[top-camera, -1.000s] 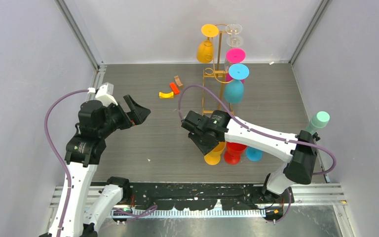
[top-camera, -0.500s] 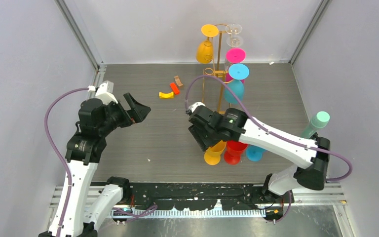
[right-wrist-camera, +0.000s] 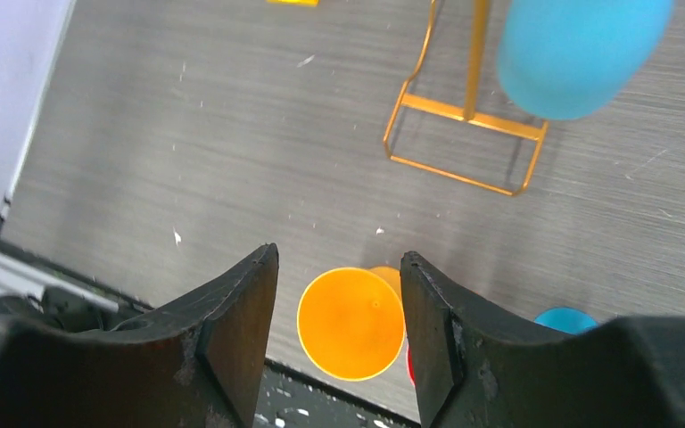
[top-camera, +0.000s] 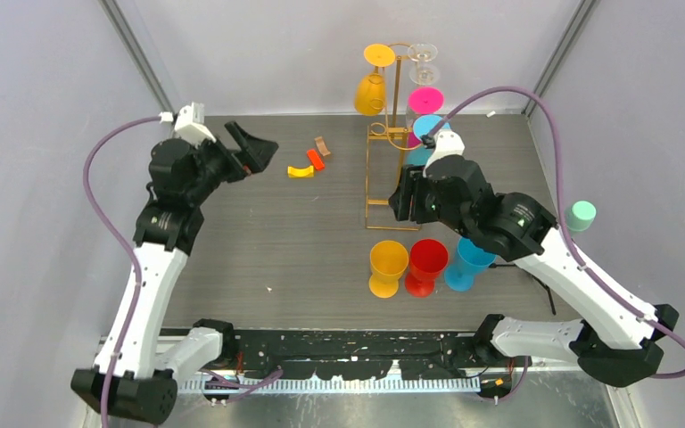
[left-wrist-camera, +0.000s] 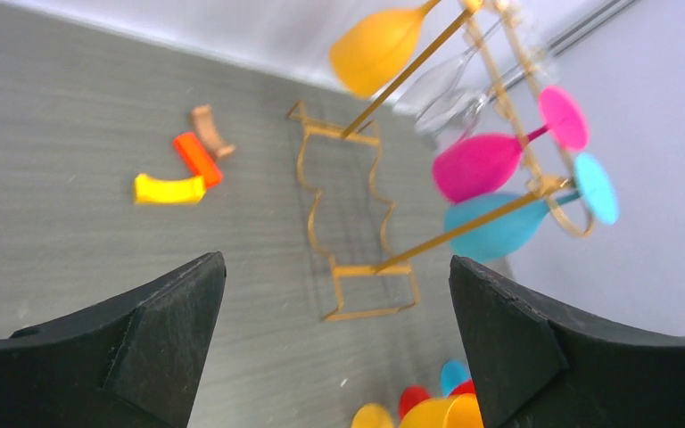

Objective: Take the wine glass off the wine glass rack

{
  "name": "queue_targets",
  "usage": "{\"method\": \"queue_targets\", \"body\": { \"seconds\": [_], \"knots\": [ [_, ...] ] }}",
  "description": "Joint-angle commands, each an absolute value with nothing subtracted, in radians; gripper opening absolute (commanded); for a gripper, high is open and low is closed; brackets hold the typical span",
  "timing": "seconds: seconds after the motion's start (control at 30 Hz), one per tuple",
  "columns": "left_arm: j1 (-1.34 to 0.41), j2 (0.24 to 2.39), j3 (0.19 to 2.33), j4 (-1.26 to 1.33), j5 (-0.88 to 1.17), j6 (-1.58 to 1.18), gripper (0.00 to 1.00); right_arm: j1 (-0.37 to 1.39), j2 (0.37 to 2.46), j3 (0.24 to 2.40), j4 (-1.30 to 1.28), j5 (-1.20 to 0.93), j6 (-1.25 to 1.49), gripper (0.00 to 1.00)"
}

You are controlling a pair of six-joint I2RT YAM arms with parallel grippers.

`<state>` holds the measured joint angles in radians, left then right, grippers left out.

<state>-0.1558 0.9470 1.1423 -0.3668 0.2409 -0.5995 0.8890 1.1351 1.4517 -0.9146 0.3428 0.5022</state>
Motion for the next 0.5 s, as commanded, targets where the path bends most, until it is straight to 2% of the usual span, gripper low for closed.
{"method": "queue_targets", "body": {
  "seconds": [0.0,0.23,0.37,0.47],
  "knots": [
    [-0.155,1.077,1.224,-0.085,0.331,-0.725,1.0,0.861,1.083,1.482,-0.824,0.451,0.573,0.58],
    [-0.193,1.376,1.371,0.172,0.354,-0.986,0.98,0.855,1.022,1.476,-0.818,0.475,0.577,0.58],
    [-0.257,1.57,1.553,0.179,0.324,-1.038,0.96,0.856,0.993,1.46,-0.817,0.456,0.584,0.58],
    [-0.306,1.704,1.693,0.159,0.307,-1.057,0.99,0.853,0.973,1.449,-0.817,0.448,0.594,0.58]
  ]
}}
